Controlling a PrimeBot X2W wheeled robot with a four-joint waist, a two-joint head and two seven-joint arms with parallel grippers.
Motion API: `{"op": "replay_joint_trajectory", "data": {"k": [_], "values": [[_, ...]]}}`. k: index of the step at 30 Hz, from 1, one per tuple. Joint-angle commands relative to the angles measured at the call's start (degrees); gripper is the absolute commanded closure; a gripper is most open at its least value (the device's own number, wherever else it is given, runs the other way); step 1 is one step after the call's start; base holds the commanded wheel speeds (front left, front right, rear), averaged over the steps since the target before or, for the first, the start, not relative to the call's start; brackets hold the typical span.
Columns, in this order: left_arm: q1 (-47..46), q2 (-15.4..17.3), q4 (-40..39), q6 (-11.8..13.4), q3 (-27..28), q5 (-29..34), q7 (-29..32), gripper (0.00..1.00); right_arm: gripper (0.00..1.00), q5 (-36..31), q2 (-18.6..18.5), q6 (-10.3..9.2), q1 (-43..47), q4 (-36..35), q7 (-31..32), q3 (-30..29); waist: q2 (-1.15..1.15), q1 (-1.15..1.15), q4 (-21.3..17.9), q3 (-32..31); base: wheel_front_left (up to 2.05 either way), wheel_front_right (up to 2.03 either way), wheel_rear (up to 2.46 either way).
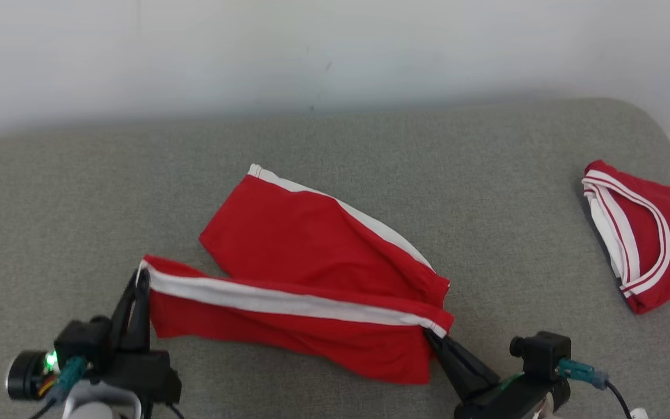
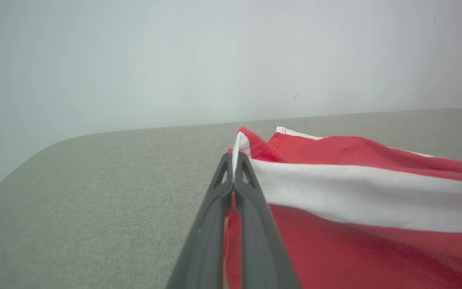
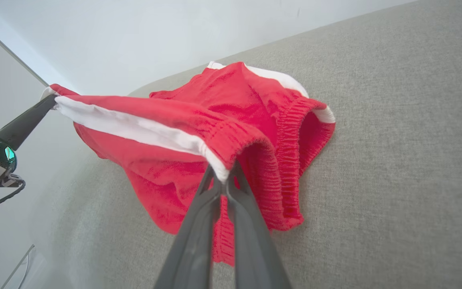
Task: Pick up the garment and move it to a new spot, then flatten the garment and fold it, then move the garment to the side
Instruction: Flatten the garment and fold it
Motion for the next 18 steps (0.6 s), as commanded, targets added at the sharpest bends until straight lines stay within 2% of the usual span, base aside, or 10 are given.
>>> {"op": "replay_joint_trajectory", "data": {"k": [1,16,18], "values": [[-3.63,0.61,0.06,0.13,-0.33,0.44,-0.15,1.0,1.0,-0.46,0.94,-0.17,-1.53,-0.94,0.05,-1.31,-0.01,-0.01,-1.64,5.39,0.0,0.0,0.0],[-20.97,2.38,5.92,0.12,-1.72,3.85,-0.15,1.0,1.0,-4.14,6.48,-0.17,-4.85,-3.15,0.05,-10.35,-0.01,-0.01,-5.8,13.57,0.0,0.0,0.0],[-22.6,2.7,6.86,0.12,-1.91,4.28,-0.15,1.0,1.0,-6.3,6.35,-0.16,-5.57,-3.72,0.05,-10.52,-0.01,-0.01,-6.34,14.27,0.0,0.0,0.0]]}}
